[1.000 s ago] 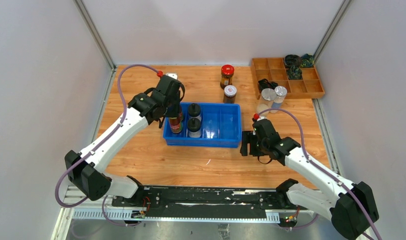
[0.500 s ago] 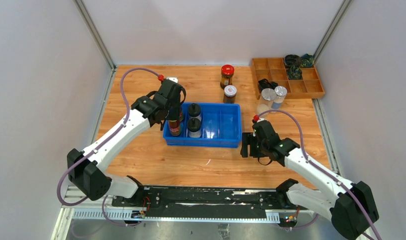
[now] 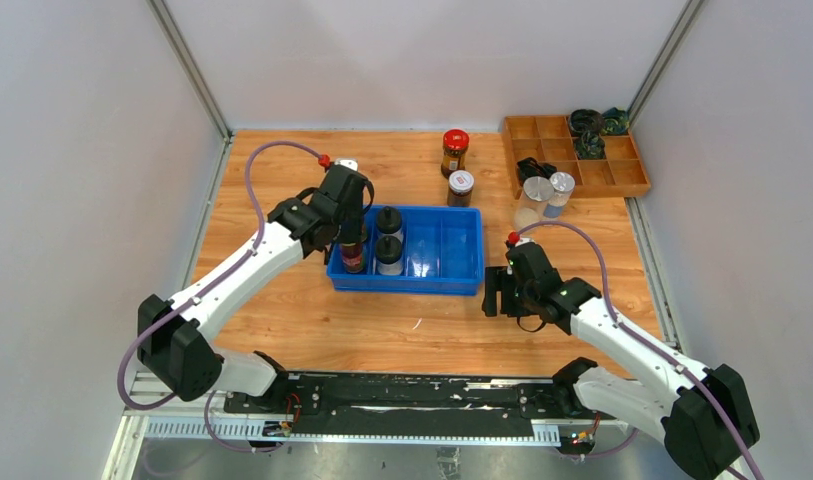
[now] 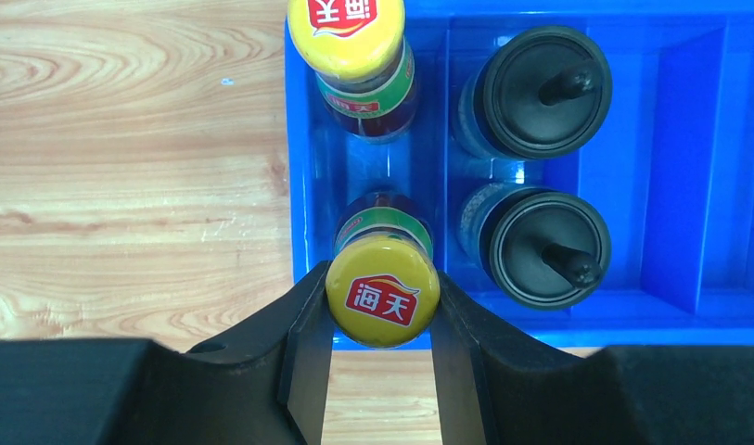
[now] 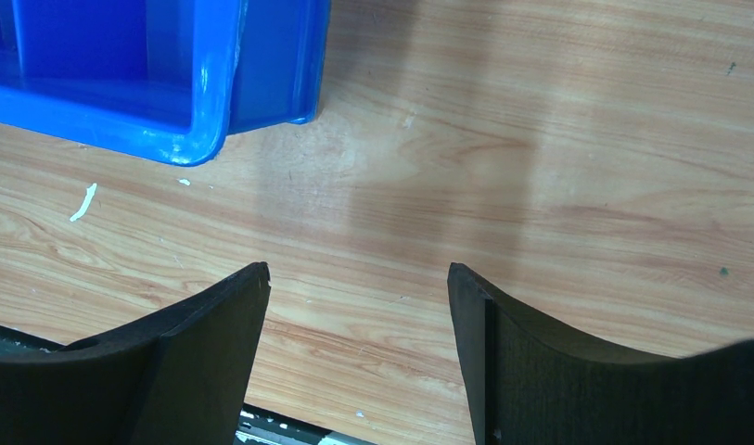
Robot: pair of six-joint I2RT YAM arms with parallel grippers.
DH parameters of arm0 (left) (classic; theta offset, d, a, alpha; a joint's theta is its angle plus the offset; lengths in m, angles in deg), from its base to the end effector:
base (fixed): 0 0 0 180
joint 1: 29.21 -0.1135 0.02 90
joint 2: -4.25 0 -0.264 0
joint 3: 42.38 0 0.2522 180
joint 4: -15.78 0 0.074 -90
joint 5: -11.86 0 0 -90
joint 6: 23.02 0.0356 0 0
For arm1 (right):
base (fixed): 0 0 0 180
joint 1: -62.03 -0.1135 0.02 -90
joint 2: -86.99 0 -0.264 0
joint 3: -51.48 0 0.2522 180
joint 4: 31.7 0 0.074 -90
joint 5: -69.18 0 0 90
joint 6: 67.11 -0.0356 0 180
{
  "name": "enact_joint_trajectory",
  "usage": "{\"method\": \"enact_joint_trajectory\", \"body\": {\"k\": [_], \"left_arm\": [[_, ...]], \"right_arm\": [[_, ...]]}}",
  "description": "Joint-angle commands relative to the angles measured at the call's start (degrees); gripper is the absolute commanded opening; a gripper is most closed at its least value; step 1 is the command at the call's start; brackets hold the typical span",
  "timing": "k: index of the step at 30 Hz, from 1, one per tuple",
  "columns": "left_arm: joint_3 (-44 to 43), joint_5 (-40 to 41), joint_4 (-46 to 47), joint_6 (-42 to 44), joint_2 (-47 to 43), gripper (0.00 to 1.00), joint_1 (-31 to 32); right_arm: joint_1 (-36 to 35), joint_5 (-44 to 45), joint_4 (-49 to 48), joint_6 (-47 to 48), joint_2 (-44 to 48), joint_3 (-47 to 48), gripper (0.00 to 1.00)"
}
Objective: Organize the condiment bottles
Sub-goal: Place the bottle in the storage box.
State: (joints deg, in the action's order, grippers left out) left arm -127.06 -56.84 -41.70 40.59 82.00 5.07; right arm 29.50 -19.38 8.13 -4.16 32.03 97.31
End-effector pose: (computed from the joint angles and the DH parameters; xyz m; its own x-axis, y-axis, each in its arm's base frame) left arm 0.2407 -0.1484 0.3192 -0.7200 -0.0104 -0.6939 0.0156 0.9994 -0.0312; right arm 0.1602 0.1011 0.2070 -0.8045 0.0261 -0.5934 -0.1772 0.9430 0.2817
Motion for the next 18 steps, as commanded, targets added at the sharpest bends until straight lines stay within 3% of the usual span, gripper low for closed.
{"method": "enact_joint_trajectory", "body": {"k": [1, 18], "left_arm": [[1.06, 2.34, 6.47, -0.42, -2.11, 0.27, 0.38], [3.87, 2.33, 8.96, -0.50, -1.73, 0.27, 0.37]], "right_arm": [[-0.56, -0.54, 0.26, -0.46, 0.46, -0.94, 0.76], [-0.55, -0.39, 0.31, -0.64, 0.83, -1.49, 0.76]]}}
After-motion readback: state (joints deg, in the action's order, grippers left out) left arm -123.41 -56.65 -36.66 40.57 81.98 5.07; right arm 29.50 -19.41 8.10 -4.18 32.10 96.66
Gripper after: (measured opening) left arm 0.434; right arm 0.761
